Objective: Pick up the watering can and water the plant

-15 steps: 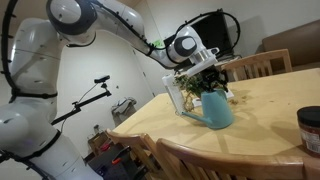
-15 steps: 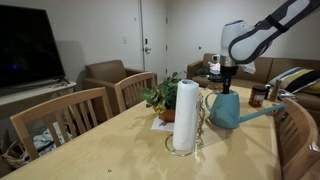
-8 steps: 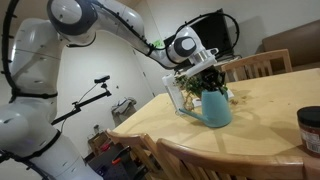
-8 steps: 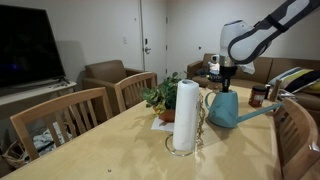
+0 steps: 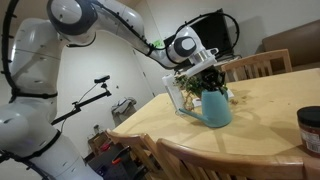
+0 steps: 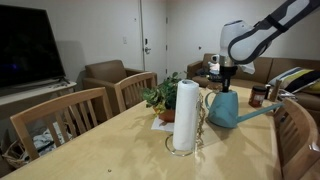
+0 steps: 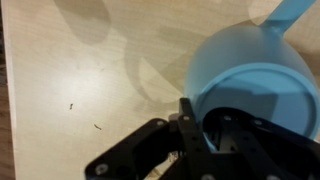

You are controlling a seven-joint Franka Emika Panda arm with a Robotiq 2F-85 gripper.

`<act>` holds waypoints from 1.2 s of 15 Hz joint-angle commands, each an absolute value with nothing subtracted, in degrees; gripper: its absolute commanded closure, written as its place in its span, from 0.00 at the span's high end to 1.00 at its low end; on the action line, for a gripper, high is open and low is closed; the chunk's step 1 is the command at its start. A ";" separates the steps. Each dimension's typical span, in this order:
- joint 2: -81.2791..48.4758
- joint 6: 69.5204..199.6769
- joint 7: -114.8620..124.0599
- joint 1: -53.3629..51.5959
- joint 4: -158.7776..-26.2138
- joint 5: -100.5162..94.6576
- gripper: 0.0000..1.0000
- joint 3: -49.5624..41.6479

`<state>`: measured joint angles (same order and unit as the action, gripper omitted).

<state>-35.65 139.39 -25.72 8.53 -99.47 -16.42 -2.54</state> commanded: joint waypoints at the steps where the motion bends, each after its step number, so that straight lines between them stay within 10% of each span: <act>1: -35.37 139.50 -25.04 8.52 -99.66 -16.04 0.04 -2.60; 13: -33.27 155.31 -26.16 19.07 -107.26 7.25 0.04 5.03; 18: -29.45 163.50 -12.34 10.26 -114.27 -1.72 0.04 -7.09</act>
<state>-33.45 159.08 -21.87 16.99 -107.95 4.62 1.54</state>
